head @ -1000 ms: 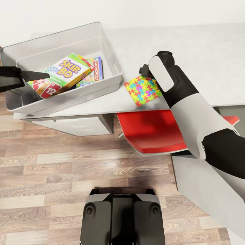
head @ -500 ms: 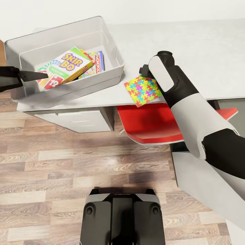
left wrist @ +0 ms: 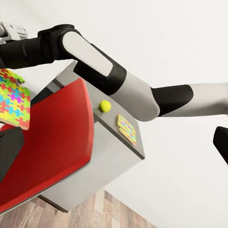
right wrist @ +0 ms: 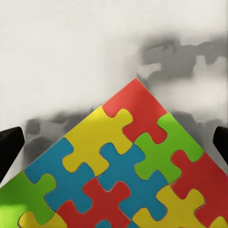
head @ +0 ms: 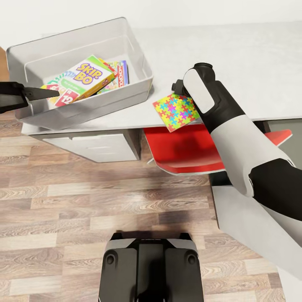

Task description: Put all the toys in the child's room - the three board games (two on the bed and one on the table), the two jigsaw puzzles on the table, and the tennis ball on the table - inside the toy box on the table in the child's room.

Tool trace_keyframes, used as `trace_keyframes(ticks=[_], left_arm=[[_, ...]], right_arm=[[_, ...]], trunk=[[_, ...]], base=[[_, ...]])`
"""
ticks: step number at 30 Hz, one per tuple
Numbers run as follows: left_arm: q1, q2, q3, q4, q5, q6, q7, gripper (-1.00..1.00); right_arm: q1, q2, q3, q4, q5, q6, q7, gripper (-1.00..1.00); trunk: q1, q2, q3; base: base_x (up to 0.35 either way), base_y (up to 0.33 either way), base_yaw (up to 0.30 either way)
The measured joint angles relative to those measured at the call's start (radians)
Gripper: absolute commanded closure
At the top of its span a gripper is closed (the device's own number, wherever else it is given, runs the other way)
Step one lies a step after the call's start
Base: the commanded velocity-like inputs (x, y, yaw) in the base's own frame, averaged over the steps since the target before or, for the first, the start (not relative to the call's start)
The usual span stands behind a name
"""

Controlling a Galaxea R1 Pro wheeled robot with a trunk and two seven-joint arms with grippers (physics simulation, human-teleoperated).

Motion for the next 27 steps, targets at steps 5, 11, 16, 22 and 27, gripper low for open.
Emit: trace_keyframes(ticks=[5, 11, 16, 22, 27], left_arm=[[0.000, 0.000, -0.001, 0.000, 0.000, 0.000, 0.000, -1.00], [0.000, 0.000, 0.000, 0.000, 0.000, 0.000, 0.001, -1.00], [-0.005, -0.016, 0.000, 0.012, 0.006, -0.001, 0.017, -1.00], [-0.005, -0.025, 0.000, 0.020, 0.005, -0.001, 0.022, -1.00], [-0.005, -0.022, 0.000, 0.023, 0.004, -0.001, 0.024, -1.00]], right_arm=[[0.000, 0.000, 0.000, 0.000, -0.001, 0.000, 0.000, -1.00], [0.000, -0.001, -0.001, 0.000, -0.001, 0.000, 0.000, -1.00], [-0.005, 0.017, -0.003, -0.004, 0.000, -0.014, -0.002, -1.00], [-0.003, 0.046, -0.005, -0.005, 0.003, 0.002, -0.002, -1.00], [-0.003, 0.060, -0.005, -0.006, 0.006, 0.029, -0.003, -1.00]], trunk=[[0.000, 0.000, 0.000], [0.000, 0.000, 0.000], [0.000, 0.000, 0.000], [0.000, 0.000, 0.000], [0.000, 0.000, 0.000]], base=[[-0.085, 0.000, 0.000], [-0.008, 0.000, 0.000], [0.000, 0.000, 0.000], [0.000, 0.000, 0.000], [0.000, 0.000, 0.000]])
